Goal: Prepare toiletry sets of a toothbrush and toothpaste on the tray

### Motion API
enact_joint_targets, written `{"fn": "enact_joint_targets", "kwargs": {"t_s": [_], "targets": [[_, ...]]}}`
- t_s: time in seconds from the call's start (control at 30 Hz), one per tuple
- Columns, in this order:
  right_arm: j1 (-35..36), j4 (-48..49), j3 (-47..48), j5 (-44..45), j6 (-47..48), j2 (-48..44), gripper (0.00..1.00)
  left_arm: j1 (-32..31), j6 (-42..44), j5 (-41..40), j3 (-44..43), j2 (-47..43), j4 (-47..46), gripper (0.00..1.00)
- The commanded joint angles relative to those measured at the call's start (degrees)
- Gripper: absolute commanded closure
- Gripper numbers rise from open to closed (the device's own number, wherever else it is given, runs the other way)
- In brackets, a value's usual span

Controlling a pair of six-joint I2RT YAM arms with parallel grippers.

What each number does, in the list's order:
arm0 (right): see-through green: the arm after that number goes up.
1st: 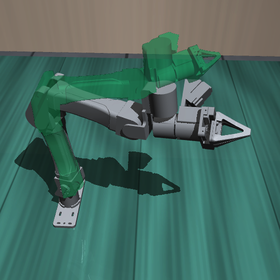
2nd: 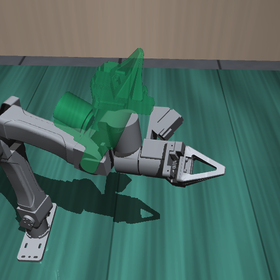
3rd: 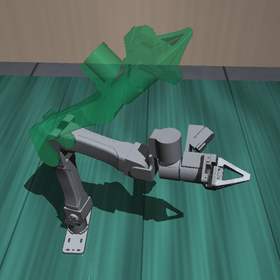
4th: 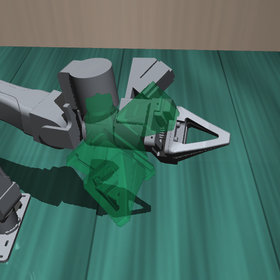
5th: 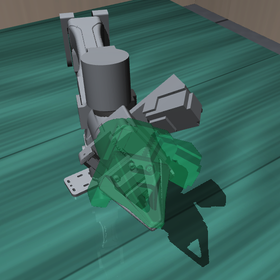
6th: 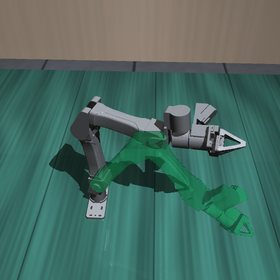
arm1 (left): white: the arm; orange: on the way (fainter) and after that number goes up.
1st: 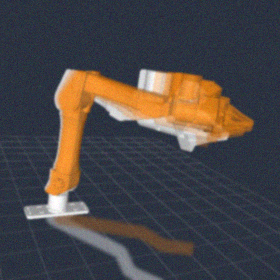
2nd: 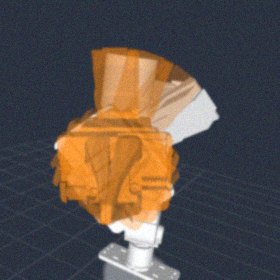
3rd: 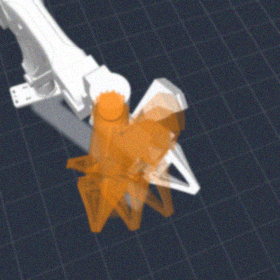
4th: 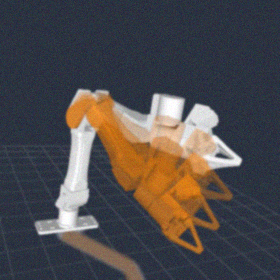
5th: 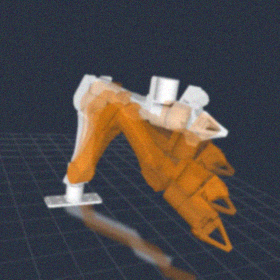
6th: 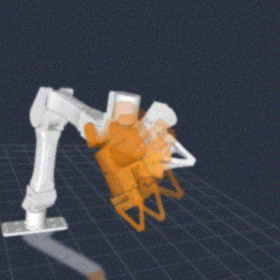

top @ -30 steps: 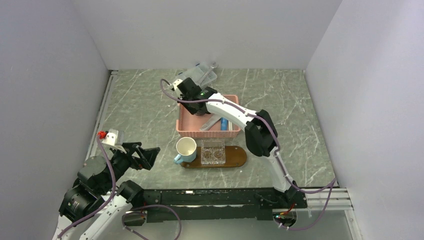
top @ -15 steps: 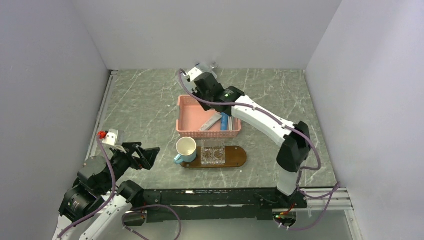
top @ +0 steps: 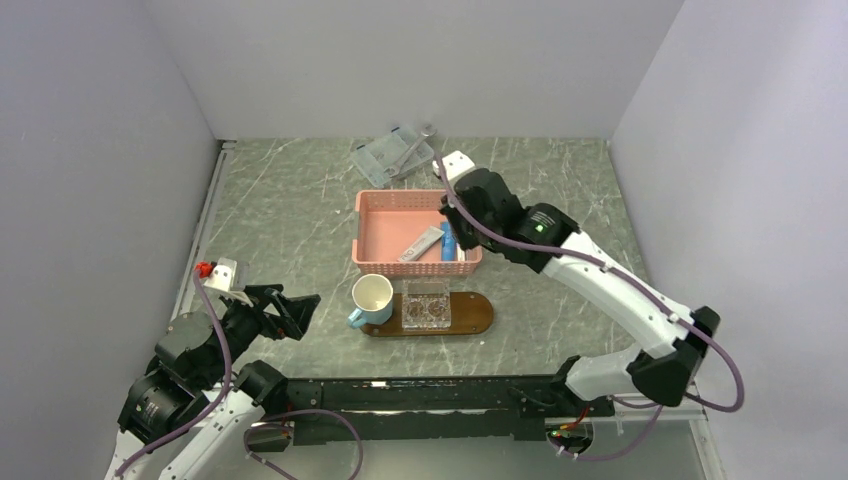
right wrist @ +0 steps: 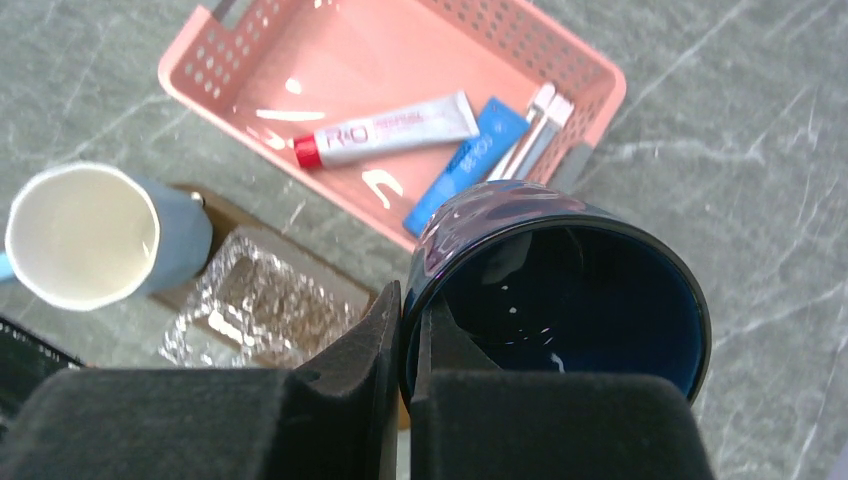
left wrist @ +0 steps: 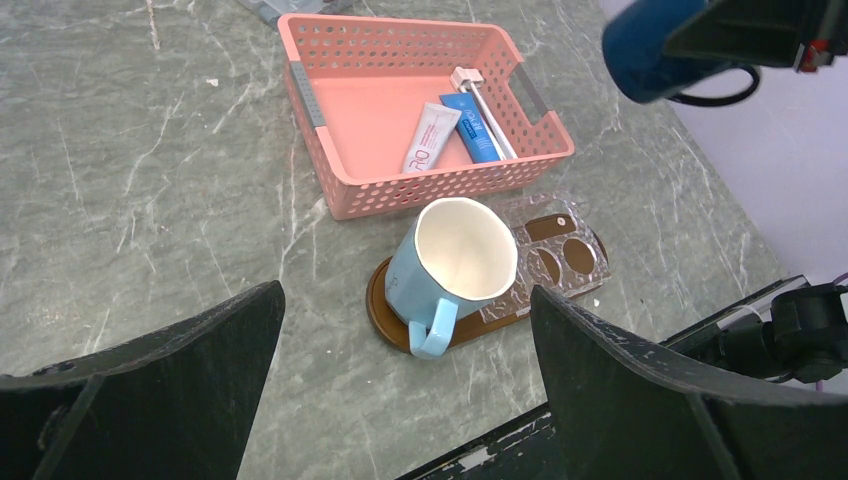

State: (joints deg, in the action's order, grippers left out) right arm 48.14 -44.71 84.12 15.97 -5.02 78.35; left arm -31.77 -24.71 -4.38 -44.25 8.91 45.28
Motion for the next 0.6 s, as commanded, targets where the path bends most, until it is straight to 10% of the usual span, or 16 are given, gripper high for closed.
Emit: {"fn": "enact_joint_targets", "kwargs": {"t_s": [0.0,0.57], "targets": [[0.17,-2.21,-3.36,0.3,-4.02,-6.17,1.0,0.28,-0.33,-0.28,-0.2,0.65,-1.27,0.01],[0.93,-4.66,-20.87,-2.9,-13.79,-18.21,1.0,0.28,-0.69,-0.97,-0.37,1.29,-0.89,0.01]]}}
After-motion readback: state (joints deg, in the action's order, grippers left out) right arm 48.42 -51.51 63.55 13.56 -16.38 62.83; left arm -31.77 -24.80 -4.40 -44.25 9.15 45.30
